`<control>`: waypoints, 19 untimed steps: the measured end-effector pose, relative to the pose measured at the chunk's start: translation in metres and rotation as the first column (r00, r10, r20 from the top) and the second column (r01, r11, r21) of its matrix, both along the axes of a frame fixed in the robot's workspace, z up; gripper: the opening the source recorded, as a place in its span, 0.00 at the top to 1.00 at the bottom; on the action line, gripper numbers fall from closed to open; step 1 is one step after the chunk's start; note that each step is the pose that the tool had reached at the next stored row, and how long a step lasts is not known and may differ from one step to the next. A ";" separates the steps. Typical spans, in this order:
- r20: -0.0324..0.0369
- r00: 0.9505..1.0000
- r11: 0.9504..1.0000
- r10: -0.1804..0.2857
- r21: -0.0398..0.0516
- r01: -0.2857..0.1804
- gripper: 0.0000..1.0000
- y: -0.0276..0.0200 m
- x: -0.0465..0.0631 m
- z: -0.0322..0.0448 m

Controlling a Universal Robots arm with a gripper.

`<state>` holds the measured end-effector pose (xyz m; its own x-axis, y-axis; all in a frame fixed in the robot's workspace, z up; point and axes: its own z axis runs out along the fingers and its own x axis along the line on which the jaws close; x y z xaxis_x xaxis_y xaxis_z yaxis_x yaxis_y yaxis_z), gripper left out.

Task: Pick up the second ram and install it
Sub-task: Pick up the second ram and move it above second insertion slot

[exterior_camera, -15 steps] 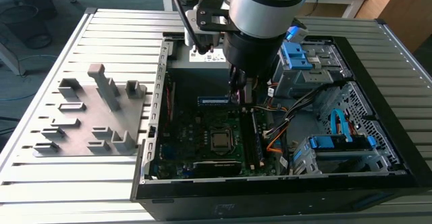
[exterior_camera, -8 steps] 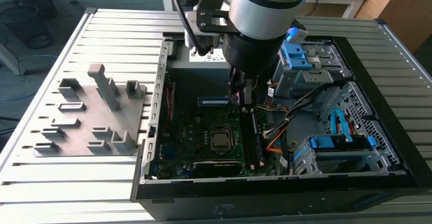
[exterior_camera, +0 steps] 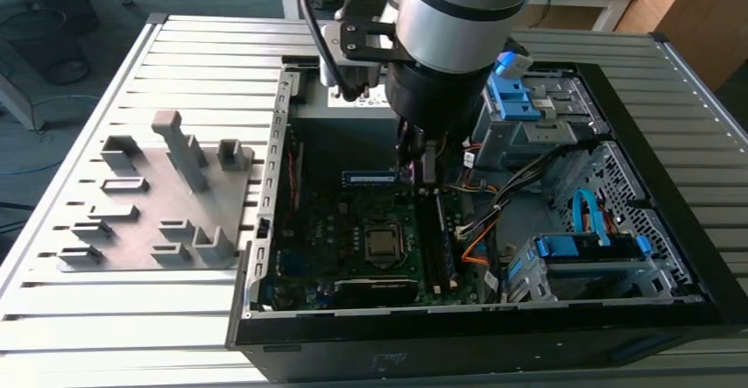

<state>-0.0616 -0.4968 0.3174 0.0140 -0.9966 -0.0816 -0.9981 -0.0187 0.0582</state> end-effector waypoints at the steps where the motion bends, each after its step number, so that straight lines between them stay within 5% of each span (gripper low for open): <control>1: 0.000 1.000 1.000 0.000 0.000 0.000 0.86 -0.0004 0.000 -0.0006; 12: 0.000 1.000 1.000 0.000 -0.001 0.000 0.86 -0.0016 0.008 -0.0157; 19: 0.000 1.000 1.000 0.000 0.000 0.000 0.86 -0.0143 0.008 -0.0185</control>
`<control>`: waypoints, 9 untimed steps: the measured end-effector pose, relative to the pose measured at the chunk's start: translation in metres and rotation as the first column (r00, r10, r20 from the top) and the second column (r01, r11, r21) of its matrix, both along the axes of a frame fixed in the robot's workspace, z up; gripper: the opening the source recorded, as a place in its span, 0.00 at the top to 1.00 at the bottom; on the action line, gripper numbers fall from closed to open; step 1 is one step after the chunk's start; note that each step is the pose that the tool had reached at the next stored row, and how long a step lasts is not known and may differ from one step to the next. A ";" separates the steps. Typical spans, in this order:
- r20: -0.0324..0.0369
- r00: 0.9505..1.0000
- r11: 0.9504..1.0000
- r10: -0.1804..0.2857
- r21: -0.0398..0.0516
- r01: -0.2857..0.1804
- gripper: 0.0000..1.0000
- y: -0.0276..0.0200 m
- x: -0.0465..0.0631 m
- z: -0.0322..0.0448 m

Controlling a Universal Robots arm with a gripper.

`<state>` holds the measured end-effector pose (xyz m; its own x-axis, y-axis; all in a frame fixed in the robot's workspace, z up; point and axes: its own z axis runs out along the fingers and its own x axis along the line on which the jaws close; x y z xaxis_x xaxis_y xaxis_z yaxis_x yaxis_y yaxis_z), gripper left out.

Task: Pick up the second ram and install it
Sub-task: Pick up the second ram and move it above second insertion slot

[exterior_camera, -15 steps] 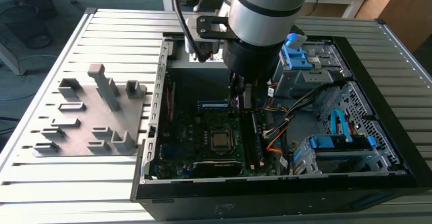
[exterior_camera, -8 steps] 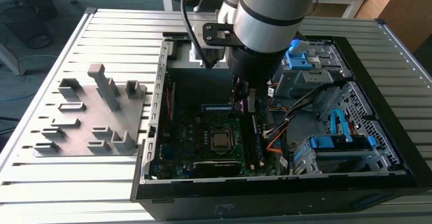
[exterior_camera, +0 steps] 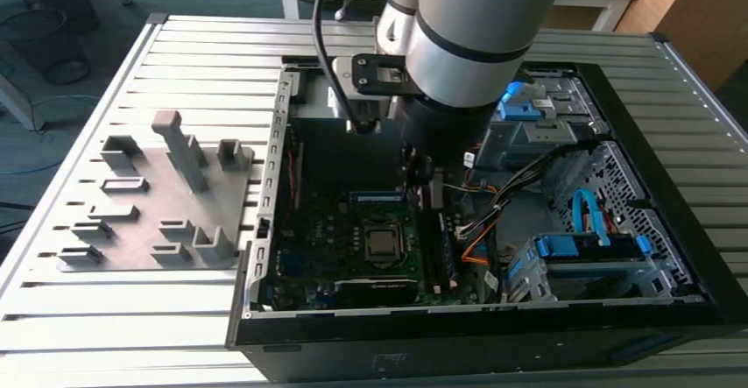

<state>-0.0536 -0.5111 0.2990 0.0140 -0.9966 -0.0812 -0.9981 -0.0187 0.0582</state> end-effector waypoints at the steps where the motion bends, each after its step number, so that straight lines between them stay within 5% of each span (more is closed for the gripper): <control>1: 0.000 1.000 1.000 0.000 0.000 0.000 0.86 -0.0021 0.000 -0.0003; 4: 0.000 1.000 1.000 0.000 0.000 0.000 0.86 -0.0069 0.000 -0.0013; 9: 0.000 1.000 1.000 0.000 0.000 0.000 0.86 -0.0082 0.000 -0.0019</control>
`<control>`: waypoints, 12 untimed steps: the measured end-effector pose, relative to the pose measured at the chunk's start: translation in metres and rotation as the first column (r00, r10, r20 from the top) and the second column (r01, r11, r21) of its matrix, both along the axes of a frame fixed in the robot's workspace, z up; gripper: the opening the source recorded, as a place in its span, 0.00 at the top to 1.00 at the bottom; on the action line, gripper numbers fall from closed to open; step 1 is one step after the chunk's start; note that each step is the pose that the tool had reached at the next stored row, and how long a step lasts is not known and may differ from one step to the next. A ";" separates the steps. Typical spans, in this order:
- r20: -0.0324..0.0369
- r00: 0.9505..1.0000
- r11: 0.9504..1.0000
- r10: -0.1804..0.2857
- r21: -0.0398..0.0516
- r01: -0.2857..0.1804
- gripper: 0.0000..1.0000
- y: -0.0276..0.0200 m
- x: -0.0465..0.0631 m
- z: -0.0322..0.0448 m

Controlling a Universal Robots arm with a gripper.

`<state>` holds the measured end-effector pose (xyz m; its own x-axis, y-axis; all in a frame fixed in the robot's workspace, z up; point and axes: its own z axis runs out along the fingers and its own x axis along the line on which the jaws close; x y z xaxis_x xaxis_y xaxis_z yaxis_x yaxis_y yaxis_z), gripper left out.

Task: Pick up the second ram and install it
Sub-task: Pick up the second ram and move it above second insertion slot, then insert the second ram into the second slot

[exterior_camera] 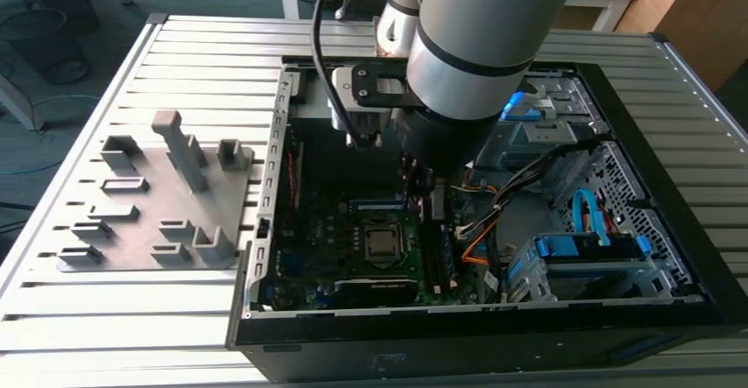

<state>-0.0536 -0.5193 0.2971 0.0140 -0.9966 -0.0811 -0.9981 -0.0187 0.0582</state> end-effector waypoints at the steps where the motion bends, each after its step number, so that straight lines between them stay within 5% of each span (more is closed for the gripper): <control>1: 0.000 1.000 1.000 0.000 0.000 0.000 0.86 -0.0001 0.000 -0.0002; 12: 0.000 1.000 1.000 0.000 0.001 0.000 0.86 -0.0001 0.000 -0.0002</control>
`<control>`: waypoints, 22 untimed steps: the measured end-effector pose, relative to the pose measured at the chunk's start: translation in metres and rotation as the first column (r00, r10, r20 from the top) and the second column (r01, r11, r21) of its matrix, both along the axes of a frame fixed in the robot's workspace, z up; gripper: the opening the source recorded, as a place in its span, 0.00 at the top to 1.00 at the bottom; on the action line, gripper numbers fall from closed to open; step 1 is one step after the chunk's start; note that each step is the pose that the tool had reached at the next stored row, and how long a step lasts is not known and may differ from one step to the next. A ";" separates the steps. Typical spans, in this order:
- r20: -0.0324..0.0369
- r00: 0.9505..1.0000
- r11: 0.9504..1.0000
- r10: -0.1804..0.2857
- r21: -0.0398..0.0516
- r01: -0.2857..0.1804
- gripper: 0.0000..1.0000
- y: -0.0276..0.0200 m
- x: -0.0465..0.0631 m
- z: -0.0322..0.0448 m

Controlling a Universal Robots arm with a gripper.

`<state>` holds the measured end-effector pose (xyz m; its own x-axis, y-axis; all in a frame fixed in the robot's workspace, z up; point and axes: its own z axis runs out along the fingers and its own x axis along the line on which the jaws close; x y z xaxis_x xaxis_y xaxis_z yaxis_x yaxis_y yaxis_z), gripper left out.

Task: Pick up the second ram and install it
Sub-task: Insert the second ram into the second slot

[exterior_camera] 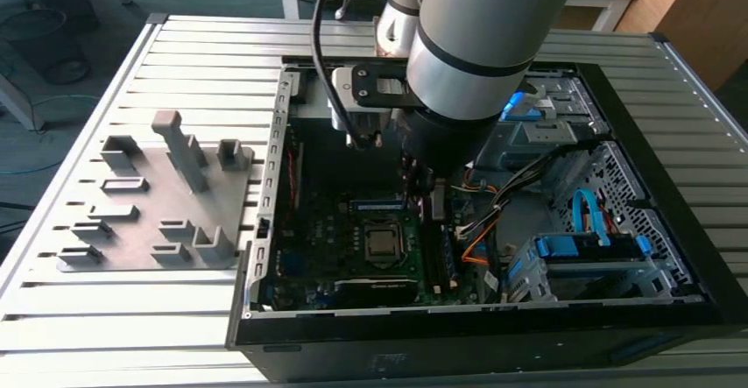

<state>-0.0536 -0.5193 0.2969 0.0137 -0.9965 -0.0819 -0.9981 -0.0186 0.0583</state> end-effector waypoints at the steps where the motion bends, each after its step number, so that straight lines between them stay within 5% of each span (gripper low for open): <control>1: 0.000 1.000 1.000 -0.002 0.000 0.002 0.86 0.0000 0.000 0.0000; 8: 0.000 0.996 0.996 -0.091 0.000 0.091 0.86 0.0000 0.000 -0.0005; 22: 0.000 0.969 0.969 -0.247 -0.002 0.247 0.86 0.0000 0.000 -0.0008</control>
<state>-0.0535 -0.5193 0.2961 -0.2327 -0.9692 -0.0802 -0.9718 0.2285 0.0579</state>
